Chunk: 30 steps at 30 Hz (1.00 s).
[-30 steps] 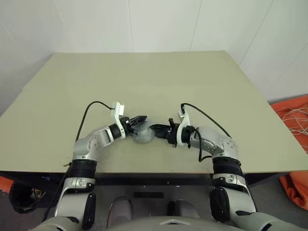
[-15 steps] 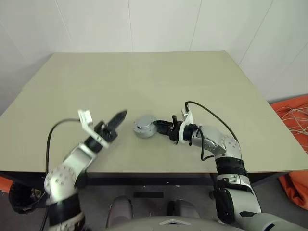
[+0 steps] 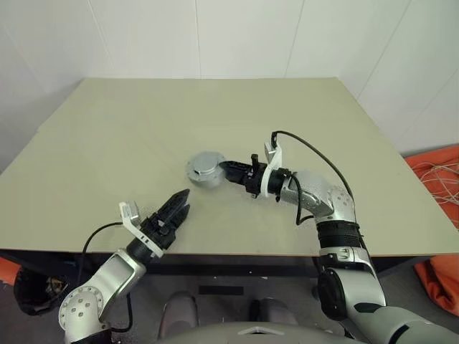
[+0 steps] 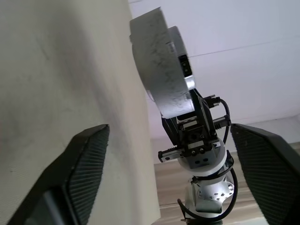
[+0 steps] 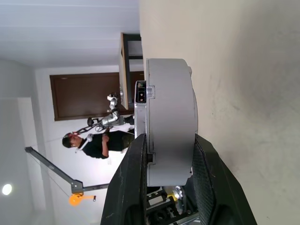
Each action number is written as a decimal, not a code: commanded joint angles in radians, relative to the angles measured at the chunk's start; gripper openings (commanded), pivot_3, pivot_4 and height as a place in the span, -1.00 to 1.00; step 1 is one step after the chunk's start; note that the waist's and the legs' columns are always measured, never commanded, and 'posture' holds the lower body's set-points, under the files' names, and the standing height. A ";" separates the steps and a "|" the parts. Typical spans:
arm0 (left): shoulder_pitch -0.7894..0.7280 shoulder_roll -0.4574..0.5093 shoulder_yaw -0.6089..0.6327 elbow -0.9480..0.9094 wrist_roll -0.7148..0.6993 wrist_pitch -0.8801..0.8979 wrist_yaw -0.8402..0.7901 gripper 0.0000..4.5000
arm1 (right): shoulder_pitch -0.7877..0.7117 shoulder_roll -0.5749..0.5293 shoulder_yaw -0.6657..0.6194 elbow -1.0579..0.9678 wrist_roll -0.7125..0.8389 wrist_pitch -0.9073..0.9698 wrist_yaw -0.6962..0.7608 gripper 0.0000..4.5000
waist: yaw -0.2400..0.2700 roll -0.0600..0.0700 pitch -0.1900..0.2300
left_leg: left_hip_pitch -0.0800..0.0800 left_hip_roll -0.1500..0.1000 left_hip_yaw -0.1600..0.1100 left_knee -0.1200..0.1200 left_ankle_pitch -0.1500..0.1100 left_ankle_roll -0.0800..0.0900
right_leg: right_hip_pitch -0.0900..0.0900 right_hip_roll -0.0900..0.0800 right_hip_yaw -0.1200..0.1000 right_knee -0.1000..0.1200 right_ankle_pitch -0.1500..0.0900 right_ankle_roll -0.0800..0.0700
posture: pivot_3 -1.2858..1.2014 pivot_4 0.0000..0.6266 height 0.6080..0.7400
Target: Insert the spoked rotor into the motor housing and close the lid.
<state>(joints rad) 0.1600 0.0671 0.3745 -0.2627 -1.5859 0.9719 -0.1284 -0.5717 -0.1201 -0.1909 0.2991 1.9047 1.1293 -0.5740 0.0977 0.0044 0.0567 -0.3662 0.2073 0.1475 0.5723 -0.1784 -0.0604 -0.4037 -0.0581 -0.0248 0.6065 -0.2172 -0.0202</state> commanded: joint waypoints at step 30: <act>-0.252 -0.072 -0.075 0.175 -0.082 -0.174 0.056 -0.03 | 0.029 0.077 -0.020 -0.180 0.068 0.029 -0.035 -0.51 | 0.000 -0.001 -0.001 | 0.000 -0.001 -0.001 0.002 0.000 0.000 | 0.002 -0.001 0.000 0.001 0.004 0.007 | 0.03 -1.00 1.00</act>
<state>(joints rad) -0.0824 -0.0145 0.3119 -0.0574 -1.6656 0.7924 -0.0719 -0.5307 -0.0522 -0.1973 0.1777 1.9283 1.1572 -0.6236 0.0981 0.0029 0.0560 -0.3666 0.2067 0.1464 0.5745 -0.1784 -0.0606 -0.4017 -0.0588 -0.0249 0.6072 -0.2130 -0.0134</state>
